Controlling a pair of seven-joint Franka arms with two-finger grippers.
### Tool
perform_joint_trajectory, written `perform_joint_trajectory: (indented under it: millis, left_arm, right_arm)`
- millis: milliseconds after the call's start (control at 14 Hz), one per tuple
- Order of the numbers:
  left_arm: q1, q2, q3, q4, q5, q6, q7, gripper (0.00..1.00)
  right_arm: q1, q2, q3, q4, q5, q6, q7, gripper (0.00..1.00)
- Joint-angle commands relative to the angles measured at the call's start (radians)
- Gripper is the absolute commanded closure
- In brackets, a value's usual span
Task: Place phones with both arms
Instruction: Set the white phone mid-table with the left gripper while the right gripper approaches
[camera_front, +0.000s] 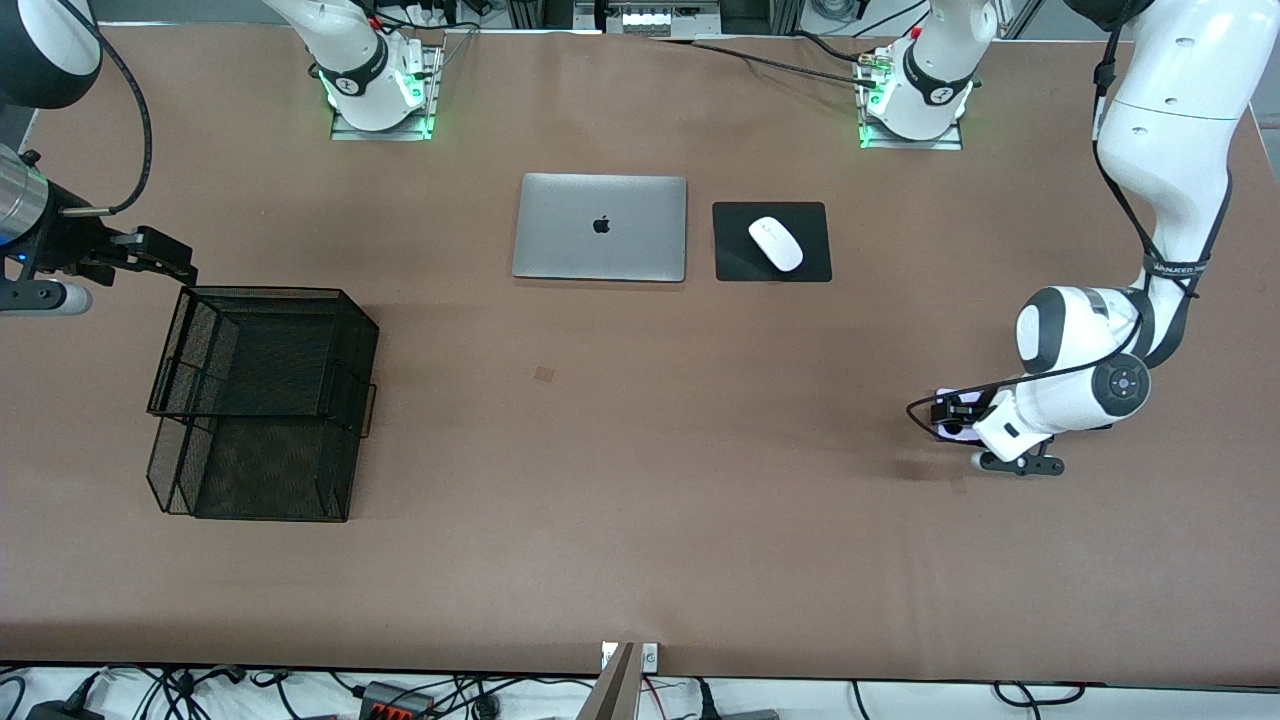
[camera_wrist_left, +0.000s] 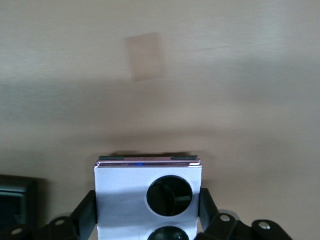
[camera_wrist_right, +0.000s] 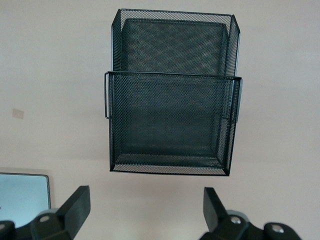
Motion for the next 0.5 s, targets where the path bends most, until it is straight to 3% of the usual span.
perform_joint_trajectory:
  millis: [0, 215, 430]
  left_arm:
    - [-0.133, -0.066, 0.005, 0.081, -0.069, -0.184, -0.163, 0.66]
    - [-0.323, -0.063, 0.034, 0.201, -0.236, -0.260, -0.313, 0.66]
    - [-0.520, 0.027, 0.108, 0.369, -0.383, -0.257, -0.517, 0.67]
  right_arm:
    - [0.004, 0.003, -0.001, 0.014, -0.006, -0.010, 0.009, 0.00]
    - [0.004, 0.009, -0.001, 0.014, -0.005, -0.012, 0.010, 0.00]
    - [0.004, 0.020, -0.001, 0.015, -0.005, -0.010, -0.002, 0.00]
